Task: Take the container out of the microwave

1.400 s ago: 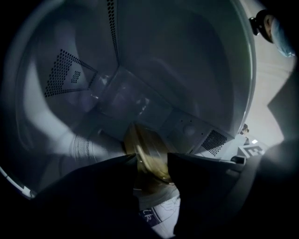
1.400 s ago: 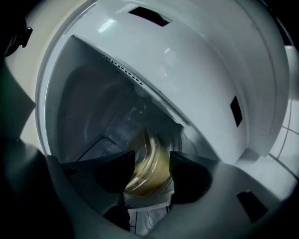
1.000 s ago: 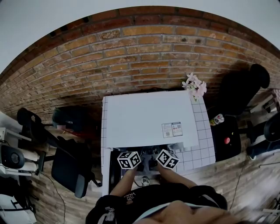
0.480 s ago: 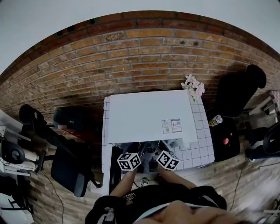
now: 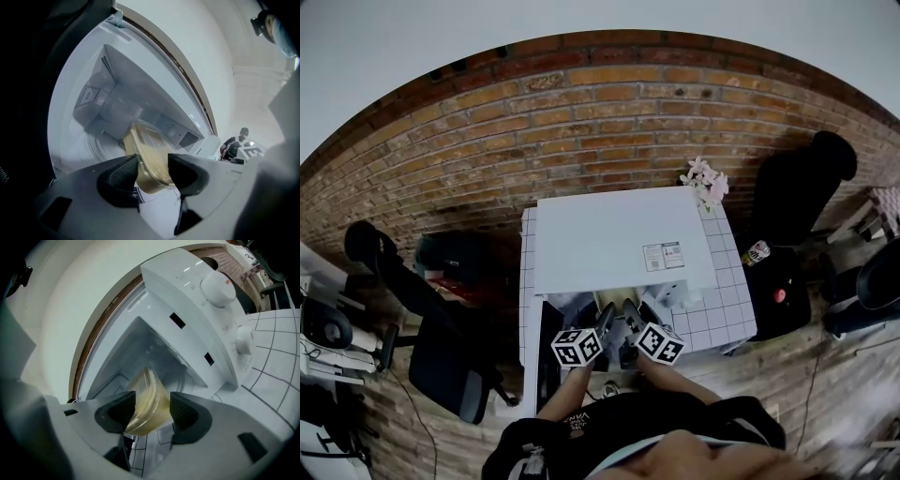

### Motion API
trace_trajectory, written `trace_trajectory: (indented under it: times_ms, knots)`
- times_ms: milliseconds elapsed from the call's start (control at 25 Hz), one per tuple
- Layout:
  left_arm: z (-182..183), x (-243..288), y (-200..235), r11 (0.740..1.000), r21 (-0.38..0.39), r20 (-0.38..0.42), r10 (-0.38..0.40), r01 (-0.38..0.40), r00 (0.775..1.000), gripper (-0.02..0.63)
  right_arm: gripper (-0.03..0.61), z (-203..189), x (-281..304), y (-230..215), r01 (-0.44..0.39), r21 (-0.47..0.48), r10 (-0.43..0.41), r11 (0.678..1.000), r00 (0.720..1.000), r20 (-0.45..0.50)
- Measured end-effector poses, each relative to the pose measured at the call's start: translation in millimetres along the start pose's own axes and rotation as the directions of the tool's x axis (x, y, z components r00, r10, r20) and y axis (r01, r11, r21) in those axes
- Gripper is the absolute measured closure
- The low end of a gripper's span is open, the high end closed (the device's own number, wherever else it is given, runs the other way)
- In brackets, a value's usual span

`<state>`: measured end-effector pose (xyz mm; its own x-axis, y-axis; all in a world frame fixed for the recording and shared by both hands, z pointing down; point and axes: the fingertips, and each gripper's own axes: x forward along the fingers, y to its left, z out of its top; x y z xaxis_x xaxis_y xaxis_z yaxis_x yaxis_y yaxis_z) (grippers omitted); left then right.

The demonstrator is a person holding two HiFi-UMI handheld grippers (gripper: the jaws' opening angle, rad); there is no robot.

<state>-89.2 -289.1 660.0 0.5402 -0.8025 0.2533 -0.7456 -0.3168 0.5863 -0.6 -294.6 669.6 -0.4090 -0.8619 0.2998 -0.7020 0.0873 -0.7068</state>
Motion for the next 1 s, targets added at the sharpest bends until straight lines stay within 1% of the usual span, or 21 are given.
trace_trajectory:
  times_ms: [160,320,520,640,760,1000]
  knots:
    - [-5,-13,-6,1.0,0.004,0.0,-0.011,0.011,1.0,0.407,0.354,-6,-14,2,0.004,0.004,-0.004,1.0,1.0,0.015]
    - [-14,-25,-11,1.0,0.003,-0.009,-0.027,0.027,1.0,0.407,0.354,-14,-28,2,0.025,0.021,-0.026,0.999,0.999,0.029]
    - [-24,-35,-20,0.998,0.018,-0.024,-0.061,0.061,0.998,0.407,0.354,-20,-46,-1,0.034,0.034,-0.036,0.999,0.997,0.062]
    - [-30,-42,-25,0.997,0.024,-0.037,-0.075,0.076,0.996,0.407,0.354,-25,-55,-5,0.047,0.035,-0.05,0.998,0.997,0.065]
    - [-34,-47,-29,0.996,0.027,-0.044,-0.082,0.083,0.996,0.407,0.354,-27,-61,-2,0.035,0.044,-0.039,0.998,0.997,0.071]
    - [-35,-52,-33,0.996,0.039,-0.039,-0.074,0.076,0.996,0.407,0.354,-29,-66,-2,0.024,0.043,-0.026,0.999,0.998,0.048]
